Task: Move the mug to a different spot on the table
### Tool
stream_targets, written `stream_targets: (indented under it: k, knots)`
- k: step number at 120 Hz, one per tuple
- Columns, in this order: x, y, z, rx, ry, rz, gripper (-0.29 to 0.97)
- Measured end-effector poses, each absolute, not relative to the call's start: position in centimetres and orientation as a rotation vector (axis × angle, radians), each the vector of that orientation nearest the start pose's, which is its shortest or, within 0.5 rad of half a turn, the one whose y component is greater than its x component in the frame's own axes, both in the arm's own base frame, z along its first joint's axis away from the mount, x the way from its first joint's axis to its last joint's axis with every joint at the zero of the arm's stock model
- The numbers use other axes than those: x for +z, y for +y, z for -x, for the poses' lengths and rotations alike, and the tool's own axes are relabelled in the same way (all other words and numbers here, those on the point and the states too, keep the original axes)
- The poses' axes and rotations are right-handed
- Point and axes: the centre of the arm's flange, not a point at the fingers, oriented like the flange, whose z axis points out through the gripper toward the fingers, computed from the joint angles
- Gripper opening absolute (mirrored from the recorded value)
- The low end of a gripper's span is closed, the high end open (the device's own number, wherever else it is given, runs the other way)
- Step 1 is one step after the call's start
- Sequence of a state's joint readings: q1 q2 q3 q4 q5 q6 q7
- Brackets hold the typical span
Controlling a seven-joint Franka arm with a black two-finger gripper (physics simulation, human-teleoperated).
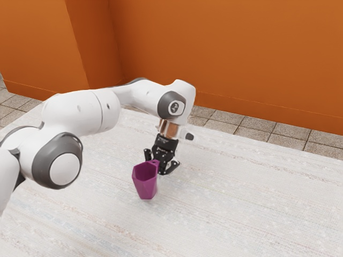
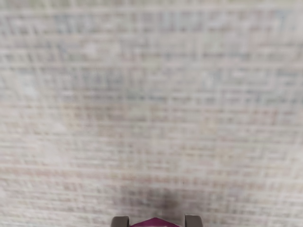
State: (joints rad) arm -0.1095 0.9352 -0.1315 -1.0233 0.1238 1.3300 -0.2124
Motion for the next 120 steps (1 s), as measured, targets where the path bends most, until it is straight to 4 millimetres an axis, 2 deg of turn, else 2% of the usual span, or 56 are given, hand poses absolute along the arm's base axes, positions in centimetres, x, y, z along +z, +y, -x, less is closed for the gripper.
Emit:
stream_targets:
  k: [16,27,46,60,72,99,120]
  knots:
    - [24.3,-7.9,-70.3,0.895,-0.035,2.898,-0.01]
    - [24.3,-6.2,-71.1,0.876,-0.051,2.902,-0.01]
    - [24.1,-3.6,-71.2,0.886,-0.088,2.885,-0.02]
    - [23.6,-3.0,-71.2,0.901,-0.095,2.881,-0.02]
    - [23.6,-2.8,-71.1,0.906,-0.097,2.882,0.03]
    - [23.7,-3.4,-71.2,0.908,-0.089,2.904,0.39]
    - [24.1,-3.5,-71.3,0.897,-0.089,2.913,0.54]
